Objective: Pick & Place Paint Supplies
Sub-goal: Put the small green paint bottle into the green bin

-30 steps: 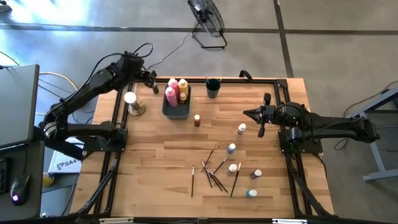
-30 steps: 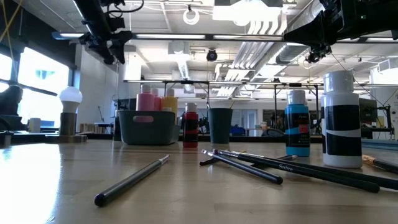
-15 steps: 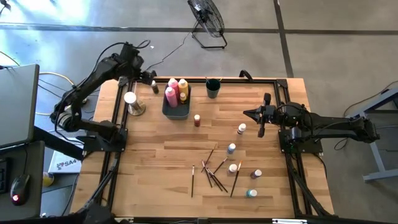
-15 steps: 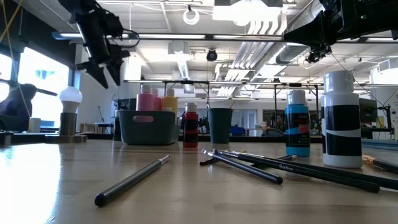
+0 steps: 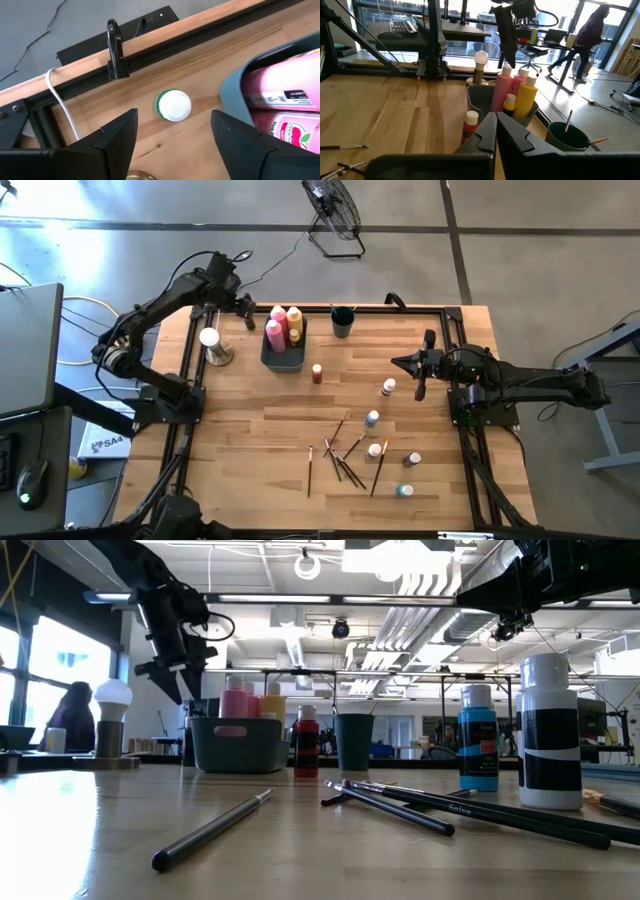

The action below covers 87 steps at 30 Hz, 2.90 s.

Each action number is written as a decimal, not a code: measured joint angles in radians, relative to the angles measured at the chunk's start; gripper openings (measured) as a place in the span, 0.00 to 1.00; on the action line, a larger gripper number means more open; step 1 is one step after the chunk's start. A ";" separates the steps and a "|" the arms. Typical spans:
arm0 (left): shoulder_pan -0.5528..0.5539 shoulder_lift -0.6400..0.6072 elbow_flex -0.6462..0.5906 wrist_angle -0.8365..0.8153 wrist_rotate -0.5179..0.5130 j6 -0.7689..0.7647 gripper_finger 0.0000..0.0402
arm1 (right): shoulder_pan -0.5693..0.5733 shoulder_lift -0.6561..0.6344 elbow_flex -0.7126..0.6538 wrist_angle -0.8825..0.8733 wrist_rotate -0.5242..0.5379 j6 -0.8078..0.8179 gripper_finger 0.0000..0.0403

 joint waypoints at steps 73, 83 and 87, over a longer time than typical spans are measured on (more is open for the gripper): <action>0.000 0.143 -0.073 0.200 0.030 0.000 0.62 | 0.000 0.000 0.000 0.000 0.000 0.001 0.01; 0.000 0.143 -0.073 0.187 0.054 0.000 0.62 | 0.000 0.000 0.000 0.000 0.000 0.000 0.01; 0.000 0.143 -0.073 0.169 0.055 0.000 0.62 | 0.000 0.000 0.000 0.000 0.000 0.001 0.01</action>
